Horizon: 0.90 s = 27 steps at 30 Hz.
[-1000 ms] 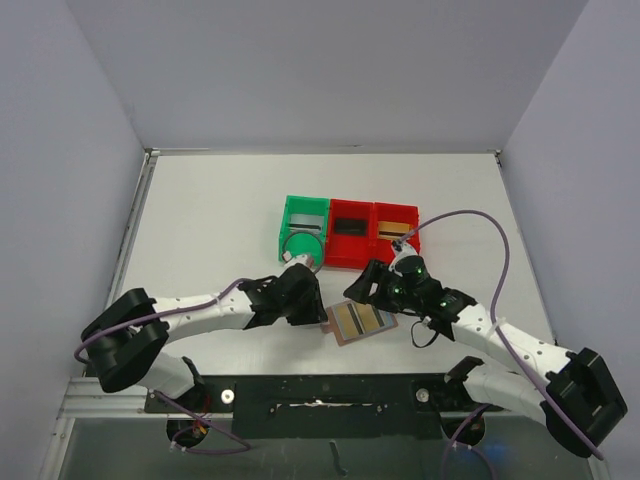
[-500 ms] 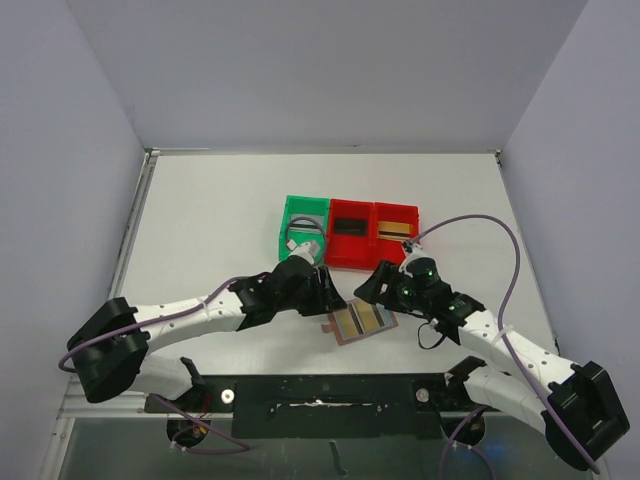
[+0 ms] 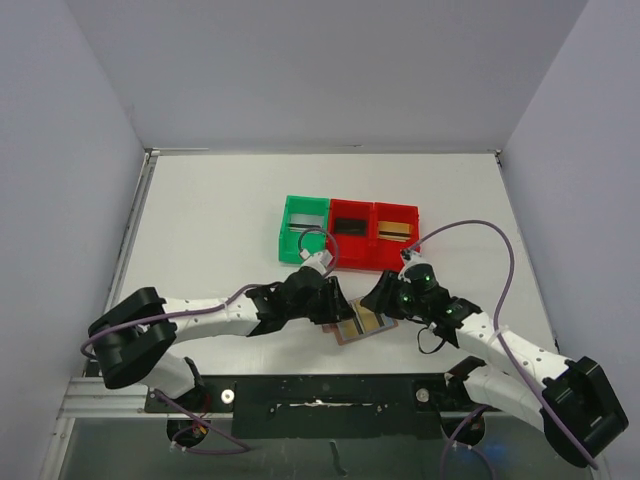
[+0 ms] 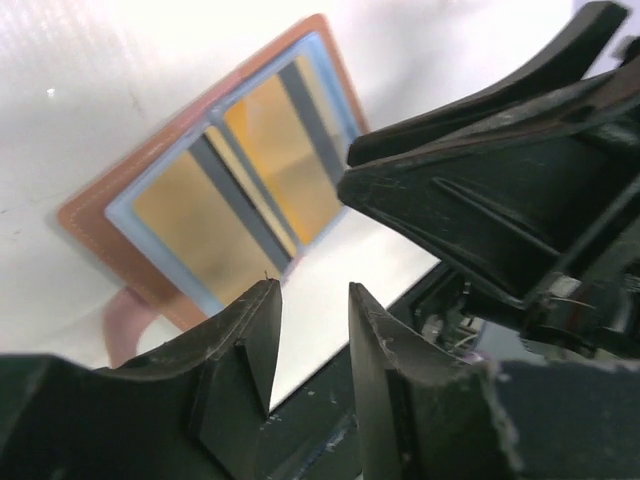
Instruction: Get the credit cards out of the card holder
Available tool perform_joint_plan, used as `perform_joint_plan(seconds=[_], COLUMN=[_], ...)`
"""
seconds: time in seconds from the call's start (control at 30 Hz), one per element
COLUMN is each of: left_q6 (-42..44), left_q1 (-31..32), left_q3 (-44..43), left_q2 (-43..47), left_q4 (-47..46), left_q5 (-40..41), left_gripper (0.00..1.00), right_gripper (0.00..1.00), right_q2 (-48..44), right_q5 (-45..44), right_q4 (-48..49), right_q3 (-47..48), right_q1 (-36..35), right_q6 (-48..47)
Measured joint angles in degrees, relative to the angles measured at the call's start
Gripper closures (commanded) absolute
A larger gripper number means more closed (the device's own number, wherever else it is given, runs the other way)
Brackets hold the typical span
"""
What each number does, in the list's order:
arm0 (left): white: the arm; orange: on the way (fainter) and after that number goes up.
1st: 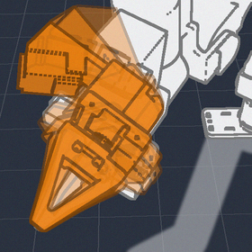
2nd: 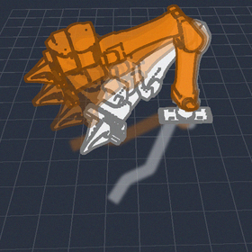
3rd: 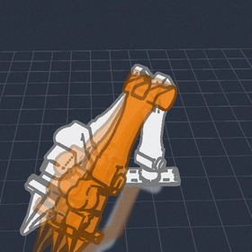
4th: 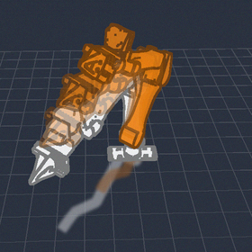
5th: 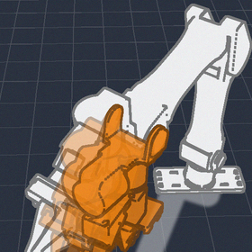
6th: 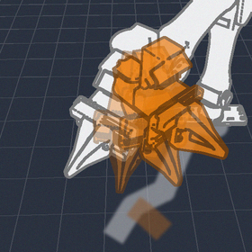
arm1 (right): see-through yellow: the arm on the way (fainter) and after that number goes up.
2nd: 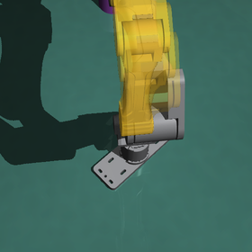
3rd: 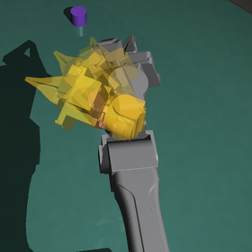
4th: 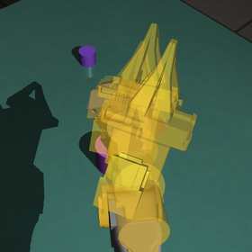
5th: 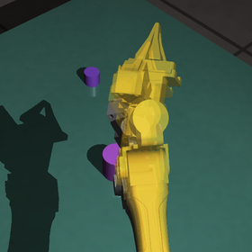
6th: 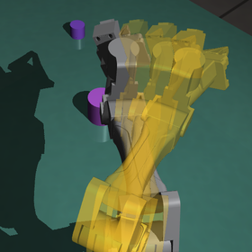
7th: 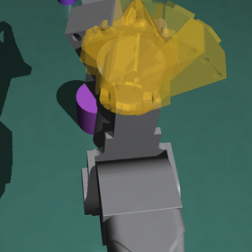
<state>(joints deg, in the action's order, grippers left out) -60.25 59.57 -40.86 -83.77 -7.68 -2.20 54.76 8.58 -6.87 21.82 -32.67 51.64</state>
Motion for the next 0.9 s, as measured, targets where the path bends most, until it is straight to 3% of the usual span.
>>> perform_joint_plan(seconds=[0.27,0.57,0.9], left_q6=[-1.6,-3.3,-6.2], left_q1=[2.3,3.7,5.2], left_q3=[1.2,2.2,4.9], left_q2=[-7.6,-9.4,-9.1], left_q4=[-2.3,-3.1,-7.1], left_q5=[5.6,9.7,13.0], left_gripper=[0.86,0.9,0.91], right_gripper=[0.68,0.7,0.66], right_q2=[7.0,12.2,11.5], right_q5=[3.0,4.8,3.8], right_q4=[3.7,7.6,9.7], right_q3=[-0.5,-1.4,-2.8], right_q1=[-0.3,-1.4,-3.9], right_q6=[-2.6,-3.8,-2.9])
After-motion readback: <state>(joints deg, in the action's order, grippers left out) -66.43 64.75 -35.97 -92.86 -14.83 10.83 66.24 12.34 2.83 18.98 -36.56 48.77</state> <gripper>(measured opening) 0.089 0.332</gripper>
